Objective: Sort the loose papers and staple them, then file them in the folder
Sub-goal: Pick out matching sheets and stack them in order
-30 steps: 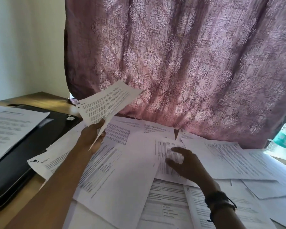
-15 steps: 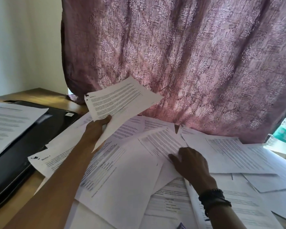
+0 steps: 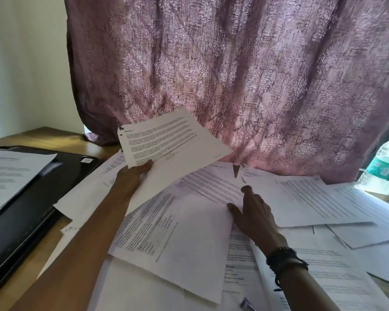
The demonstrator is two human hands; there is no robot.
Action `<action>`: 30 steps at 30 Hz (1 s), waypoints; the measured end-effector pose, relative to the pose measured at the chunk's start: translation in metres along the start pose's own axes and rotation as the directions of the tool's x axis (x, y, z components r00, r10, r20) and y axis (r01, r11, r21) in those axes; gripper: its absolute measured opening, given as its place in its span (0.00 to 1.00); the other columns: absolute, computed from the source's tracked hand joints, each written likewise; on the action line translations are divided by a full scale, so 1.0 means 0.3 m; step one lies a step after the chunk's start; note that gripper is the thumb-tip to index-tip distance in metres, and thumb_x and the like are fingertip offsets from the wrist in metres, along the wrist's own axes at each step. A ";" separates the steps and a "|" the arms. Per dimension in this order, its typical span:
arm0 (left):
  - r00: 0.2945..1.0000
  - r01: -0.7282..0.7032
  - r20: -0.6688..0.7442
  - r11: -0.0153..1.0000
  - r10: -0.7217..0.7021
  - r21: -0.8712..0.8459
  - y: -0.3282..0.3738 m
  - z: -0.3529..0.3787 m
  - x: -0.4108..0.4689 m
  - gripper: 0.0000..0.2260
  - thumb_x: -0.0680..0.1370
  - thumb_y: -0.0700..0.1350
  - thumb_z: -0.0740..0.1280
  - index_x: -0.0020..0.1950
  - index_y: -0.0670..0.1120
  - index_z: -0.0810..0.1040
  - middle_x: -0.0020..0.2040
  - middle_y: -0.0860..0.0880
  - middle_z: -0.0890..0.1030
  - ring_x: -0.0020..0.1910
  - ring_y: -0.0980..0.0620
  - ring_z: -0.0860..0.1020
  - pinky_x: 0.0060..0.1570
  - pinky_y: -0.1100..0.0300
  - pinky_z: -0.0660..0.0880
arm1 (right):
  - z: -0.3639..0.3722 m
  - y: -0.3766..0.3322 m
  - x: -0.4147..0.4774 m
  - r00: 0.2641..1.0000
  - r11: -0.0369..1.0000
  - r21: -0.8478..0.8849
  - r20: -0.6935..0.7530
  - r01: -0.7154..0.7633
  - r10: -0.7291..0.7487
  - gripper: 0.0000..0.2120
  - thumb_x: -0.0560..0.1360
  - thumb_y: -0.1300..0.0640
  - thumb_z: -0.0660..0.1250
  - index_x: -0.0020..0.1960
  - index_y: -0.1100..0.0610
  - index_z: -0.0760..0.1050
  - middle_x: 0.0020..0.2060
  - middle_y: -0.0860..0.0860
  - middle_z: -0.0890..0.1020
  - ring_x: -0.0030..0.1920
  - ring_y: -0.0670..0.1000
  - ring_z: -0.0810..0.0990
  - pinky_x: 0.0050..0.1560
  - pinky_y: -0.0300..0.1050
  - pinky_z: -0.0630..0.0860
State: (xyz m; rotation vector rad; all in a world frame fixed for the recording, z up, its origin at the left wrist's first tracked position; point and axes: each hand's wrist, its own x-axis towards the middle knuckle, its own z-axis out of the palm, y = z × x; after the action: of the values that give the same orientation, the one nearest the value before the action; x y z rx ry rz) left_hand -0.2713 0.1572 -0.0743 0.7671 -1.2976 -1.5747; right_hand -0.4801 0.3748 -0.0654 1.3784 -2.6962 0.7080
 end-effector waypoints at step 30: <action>0.998 0.013 0.062 0.989 -0.022 0.149 -0.025 0.028 -0.002 0.21 0.75 0.44 0.70 0.68 0.46 0.74 0.64 0.48 0.77 0.62 0.46 0.75 0.68 0.50 0.67 | -0.012 -0.025 0.024 0.981 0.981 0.007 0.005 -0.193 0.193 0.26 0.77 0.39 0.64 0.58 0.62 0.71 0.58 0.59 0.77 0.59 0.61 0.76 0.46 0.46 0.67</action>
State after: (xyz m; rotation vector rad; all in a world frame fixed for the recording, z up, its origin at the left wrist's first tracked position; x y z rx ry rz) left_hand -0.2806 0.1612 -0.0796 0.8283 -1.4711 -1.5392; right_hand -0.4793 0.3672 -0.0577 1.1307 -2.8606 0.7278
